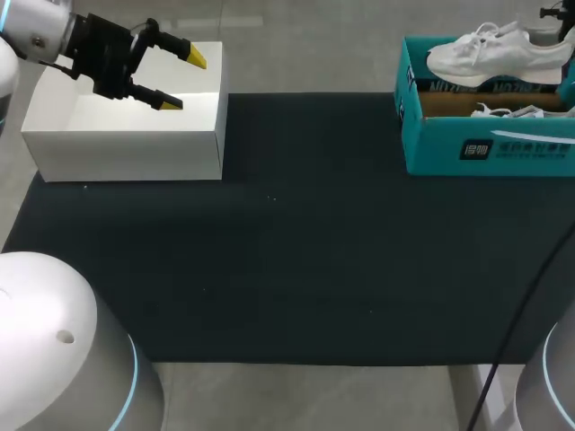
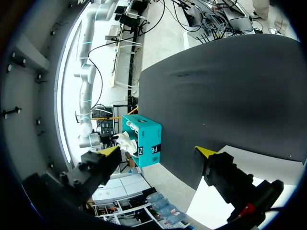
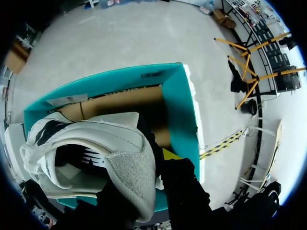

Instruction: Take the shoe out of the shoebox, open the shoe tongue, remove and reinsert the insole, then place the shoe into the shoebox

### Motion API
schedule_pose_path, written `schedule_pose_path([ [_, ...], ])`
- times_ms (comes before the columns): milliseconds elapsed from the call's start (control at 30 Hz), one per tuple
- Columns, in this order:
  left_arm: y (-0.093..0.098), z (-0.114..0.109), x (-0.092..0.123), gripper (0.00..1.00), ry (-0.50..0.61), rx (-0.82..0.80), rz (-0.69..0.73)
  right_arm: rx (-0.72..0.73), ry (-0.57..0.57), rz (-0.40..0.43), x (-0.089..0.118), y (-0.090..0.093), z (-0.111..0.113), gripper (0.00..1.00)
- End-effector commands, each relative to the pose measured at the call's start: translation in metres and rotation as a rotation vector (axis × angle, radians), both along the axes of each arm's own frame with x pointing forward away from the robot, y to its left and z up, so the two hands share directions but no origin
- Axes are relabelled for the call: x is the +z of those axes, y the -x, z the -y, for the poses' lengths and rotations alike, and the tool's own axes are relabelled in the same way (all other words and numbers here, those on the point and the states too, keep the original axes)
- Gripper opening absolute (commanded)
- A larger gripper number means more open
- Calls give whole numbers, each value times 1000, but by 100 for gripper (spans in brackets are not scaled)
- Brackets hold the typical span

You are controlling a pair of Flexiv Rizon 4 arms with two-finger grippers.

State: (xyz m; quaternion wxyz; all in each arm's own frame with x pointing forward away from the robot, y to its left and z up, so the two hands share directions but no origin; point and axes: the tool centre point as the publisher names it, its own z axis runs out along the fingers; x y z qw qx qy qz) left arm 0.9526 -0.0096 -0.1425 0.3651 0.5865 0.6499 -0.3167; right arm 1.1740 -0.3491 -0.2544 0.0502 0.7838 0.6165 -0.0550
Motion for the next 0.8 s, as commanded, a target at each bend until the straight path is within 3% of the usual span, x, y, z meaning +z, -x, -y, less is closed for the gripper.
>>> schedule_pose_path([
  [33, -1, 0, 0, 100, -3, -2, -1, -6, -6, -29, -8, -11, 6, 0],
  [800, -1, 0, 0, 100, -3, -2, -1, -31, 19, -19, -60, -26, 21, 0],
])
